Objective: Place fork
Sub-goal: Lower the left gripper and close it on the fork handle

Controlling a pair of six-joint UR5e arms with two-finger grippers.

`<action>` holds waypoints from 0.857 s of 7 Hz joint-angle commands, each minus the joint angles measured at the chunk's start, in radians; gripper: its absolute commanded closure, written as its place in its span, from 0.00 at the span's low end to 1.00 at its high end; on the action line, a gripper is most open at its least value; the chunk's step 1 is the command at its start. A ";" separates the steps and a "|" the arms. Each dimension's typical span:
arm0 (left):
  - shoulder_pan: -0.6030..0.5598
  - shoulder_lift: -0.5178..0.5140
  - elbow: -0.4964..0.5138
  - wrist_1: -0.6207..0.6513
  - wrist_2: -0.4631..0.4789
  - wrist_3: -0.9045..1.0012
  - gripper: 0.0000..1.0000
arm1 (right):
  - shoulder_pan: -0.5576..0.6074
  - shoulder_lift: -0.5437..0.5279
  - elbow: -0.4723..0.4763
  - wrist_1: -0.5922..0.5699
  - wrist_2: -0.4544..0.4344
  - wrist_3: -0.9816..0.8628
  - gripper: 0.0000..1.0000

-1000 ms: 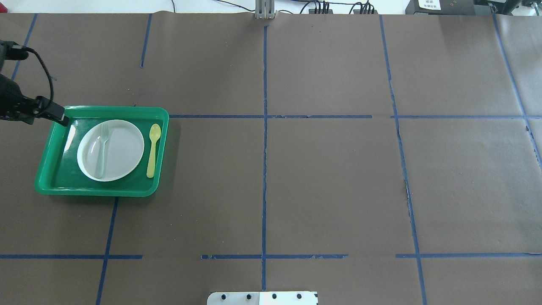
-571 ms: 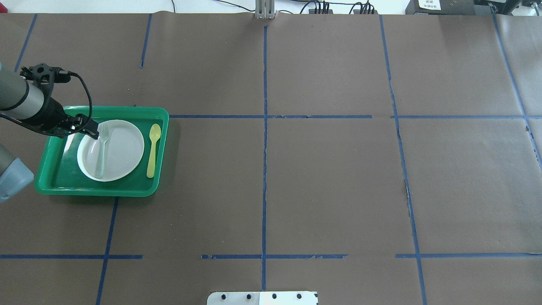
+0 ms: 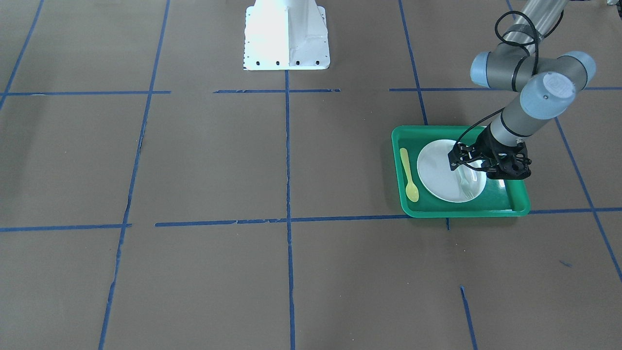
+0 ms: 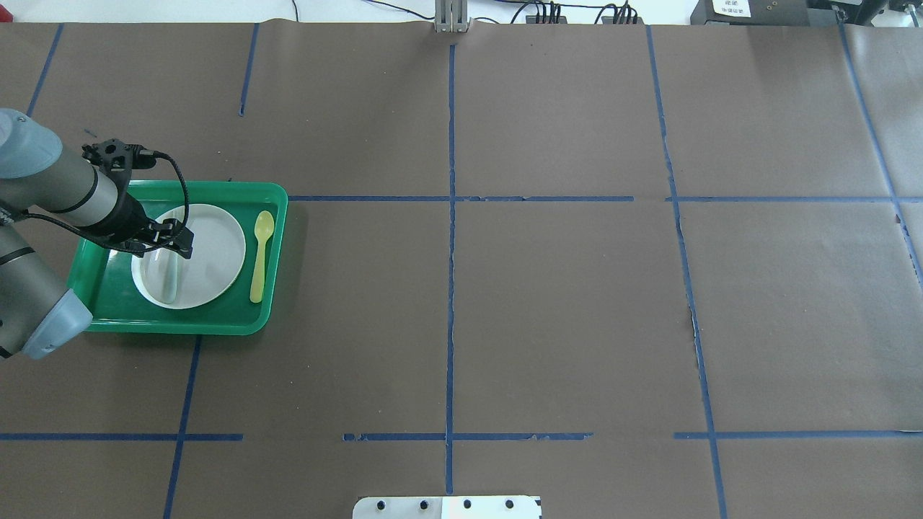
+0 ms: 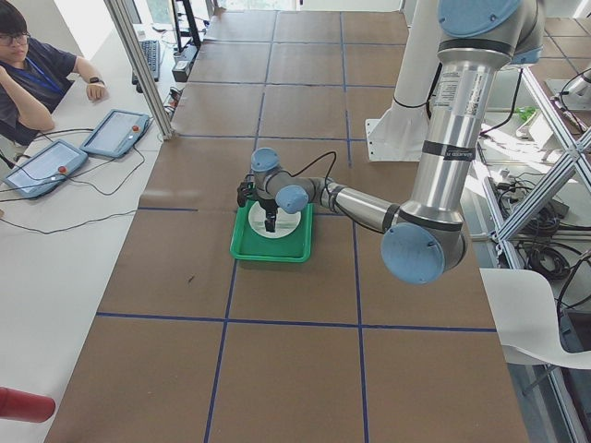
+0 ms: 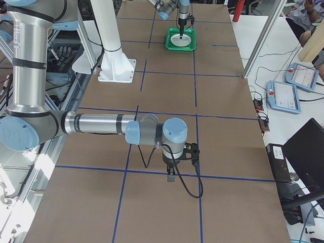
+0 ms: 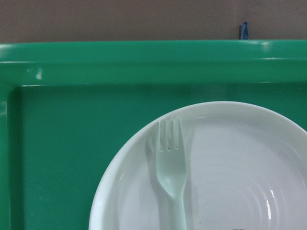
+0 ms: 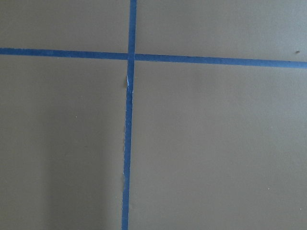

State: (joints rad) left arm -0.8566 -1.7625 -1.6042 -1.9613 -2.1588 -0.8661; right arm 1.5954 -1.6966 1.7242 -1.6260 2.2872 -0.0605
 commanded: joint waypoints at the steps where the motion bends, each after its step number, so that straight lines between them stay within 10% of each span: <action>1: 0.007 -0.011 0.017 -0.001 0.000 -0.002 0.38 | 0.000 0.000 0.000 0.000 0.000 -0.001 0.00; 6: 0.014 -0.011 0.021 -0.001 0.000 -0.001 0.45 | 0.000 0.000 0.000 0.000 0.000 -0.001 0.00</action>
State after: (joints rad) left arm -0.8439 -1.7732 -1.5851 -1.9620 -2.1583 -0.8674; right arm 1.5953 -1.6966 1.7242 -1.6260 2.2872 -0.0612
